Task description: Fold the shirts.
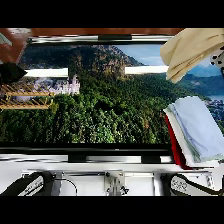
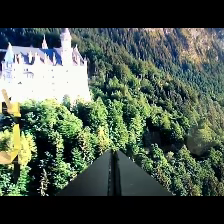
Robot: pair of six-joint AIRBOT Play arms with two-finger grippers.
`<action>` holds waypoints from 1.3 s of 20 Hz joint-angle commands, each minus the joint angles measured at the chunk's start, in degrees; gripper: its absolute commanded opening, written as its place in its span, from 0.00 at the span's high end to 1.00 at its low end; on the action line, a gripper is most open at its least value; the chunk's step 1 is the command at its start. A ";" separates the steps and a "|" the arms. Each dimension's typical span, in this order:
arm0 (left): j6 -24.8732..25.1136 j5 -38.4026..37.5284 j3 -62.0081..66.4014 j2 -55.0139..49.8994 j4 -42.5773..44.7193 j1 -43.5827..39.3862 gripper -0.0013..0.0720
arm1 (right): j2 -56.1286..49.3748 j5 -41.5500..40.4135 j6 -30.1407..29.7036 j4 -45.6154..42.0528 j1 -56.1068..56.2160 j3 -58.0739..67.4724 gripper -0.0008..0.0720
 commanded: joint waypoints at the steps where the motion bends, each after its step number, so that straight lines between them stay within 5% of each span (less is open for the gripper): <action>1: 0.00 0.07 -0.50 0.04 0.02 -0.04 0.93 | -0.15 4.79 6.43 -8.41 -2.58 0.04 0.90; 6: 0.00 0.07 -0.50 0.07 0.00 -0.04 0.93 | -0.15 23.41 8.33 -15.06 -9.68 0.04 0.90; 11: 0.02 0.07 -0.48 0.66 0.00 -0.04 0.93 | 0.79 45.97 3.17 -35.21 -11.32 0.04 0.90; 14: 0.02 0.07 -0.48 1.01 0.00 -0.04 0.93 | 3.74 46.64 2.01 -45.70 -11.96 -0.09 0.90; 18: 0.02 0.09 -0.48 1.11 -0.02 -0.04 0.93 | 7.19 46.69 4.17 -47.10 -12.33 -2.34 0.90; 26: 1.55 0.07 -0.48 2.71 -0.02 -0.04 0.93 | 21.77 46.66 4.87 -55.74 -12.35 -37.05 0.90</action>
